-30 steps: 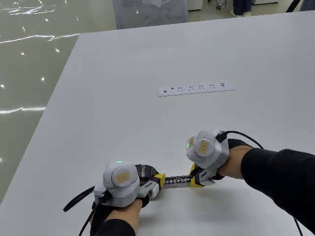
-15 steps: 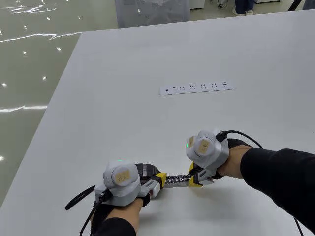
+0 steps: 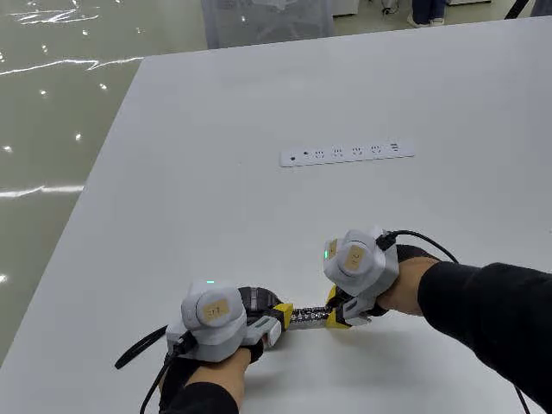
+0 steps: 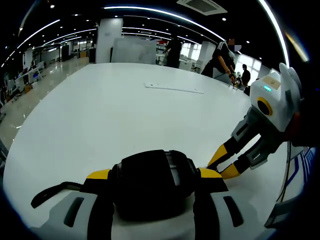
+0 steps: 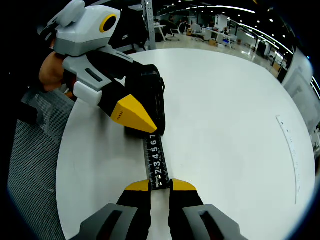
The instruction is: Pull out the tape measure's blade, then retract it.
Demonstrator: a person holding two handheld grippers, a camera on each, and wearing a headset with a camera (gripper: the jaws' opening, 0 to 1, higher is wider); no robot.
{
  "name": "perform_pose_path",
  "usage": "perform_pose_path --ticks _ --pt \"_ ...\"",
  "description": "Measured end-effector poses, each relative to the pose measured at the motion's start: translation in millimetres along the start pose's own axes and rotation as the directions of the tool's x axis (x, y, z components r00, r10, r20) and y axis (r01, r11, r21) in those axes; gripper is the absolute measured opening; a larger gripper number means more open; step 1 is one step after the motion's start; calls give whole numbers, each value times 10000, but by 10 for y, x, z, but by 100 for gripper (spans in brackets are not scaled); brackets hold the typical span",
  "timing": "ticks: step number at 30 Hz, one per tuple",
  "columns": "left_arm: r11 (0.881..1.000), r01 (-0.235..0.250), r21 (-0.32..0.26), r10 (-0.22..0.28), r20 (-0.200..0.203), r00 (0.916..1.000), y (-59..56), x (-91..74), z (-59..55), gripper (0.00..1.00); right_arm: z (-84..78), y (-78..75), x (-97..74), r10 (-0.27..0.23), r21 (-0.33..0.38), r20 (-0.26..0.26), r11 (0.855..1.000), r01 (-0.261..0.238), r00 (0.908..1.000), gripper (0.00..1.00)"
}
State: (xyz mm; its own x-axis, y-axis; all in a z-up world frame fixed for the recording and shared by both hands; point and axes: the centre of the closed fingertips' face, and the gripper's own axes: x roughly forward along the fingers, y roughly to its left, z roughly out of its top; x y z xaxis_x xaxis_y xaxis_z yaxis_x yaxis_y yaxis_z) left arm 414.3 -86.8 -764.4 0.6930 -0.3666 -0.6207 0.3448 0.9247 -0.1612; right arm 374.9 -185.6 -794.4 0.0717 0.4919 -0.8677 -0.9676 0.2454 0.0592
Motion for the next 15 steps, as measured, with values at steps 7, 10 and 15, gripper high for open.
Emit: perform_pose_path --ticks 7,10,15 --pt "10000 31 -1 -31 -13 10000 -6 -7 -7 60 32 13 23 11 44 50 10000 -11 10000 7" --pt "10000 27 -5 -27 -18 10000 -8 -7 -6 60 41 16 30 30 33 70 10000 -30 10000 7" --pt "10000 34 6 -34 -20 10000 -13 -8 -11 60 62 16 40 15 121 150 9999 -16 9999 7"
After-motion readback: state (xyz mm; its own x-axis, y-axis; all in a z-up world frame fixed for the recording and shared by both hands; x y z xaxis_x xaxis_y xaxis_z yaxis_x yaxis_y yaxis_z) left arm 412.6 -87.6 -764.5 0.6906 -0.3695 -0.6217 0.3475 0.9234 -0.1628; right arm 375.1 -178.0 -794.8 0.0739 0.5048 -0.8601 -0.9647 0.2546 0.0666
